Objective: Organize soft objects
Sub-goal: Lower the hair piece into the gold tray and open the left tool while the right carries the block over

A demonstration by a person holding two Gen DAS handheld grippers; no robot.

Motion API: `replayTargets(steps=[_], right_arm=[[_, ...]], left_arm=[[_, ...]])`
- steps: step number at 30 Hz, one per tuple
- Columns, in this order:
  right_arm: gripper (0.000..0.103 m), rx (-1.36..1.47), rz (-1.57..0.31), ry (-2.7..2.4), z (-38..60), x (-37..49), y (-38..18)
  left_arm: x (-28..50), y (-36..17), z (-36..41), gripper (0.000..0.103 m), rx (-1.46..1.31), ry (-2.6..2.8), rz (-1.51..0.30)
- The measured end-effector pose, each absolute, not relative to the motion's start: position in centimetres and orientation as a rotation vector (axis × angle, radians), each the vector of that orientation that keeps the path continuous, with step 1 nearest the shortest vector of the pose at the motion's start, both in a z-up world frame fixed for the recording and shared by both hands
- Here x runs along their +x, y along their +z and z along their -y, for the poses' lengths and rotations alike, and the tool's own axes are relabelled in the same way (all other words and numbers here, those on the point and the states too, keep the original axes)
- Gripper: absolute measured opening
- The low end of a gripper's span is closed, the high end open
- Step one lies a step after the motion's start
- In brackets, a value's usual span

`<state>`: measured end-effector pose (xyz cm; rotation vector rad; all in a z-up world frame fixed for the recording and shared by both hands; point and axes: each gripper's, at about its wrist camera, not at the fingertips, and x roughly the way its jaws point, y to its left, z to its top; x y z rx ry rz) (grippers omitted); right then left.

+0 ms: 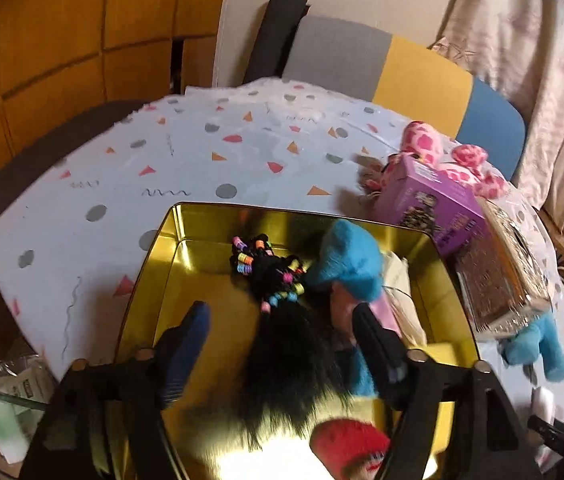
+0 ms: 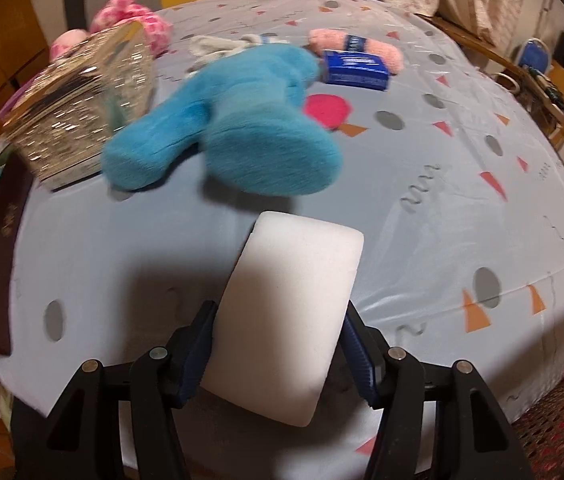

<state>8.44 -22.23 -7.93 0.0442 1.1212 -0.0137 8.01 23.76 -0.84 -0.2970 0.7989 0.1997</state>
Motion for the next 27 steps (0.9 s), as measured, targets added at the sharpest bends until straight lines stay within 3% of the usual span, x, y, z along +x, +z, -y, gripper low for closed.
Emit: replayTargets(steps=[14, 27], right_arm=[[0.059, -0.064, -1.124, 0.228, 14.8, 7.5, -7.5], [0.059, -0.122, -0.976, 0.484, 8.1, 8.8, -1.3]], left_arm=[[4.2, -0.3, -19.9, 0.090, -0.288, 0.197, -0.779], [3.1, 0.2, -19.7, 0.095, -0.263, 0.208, -0.756]])
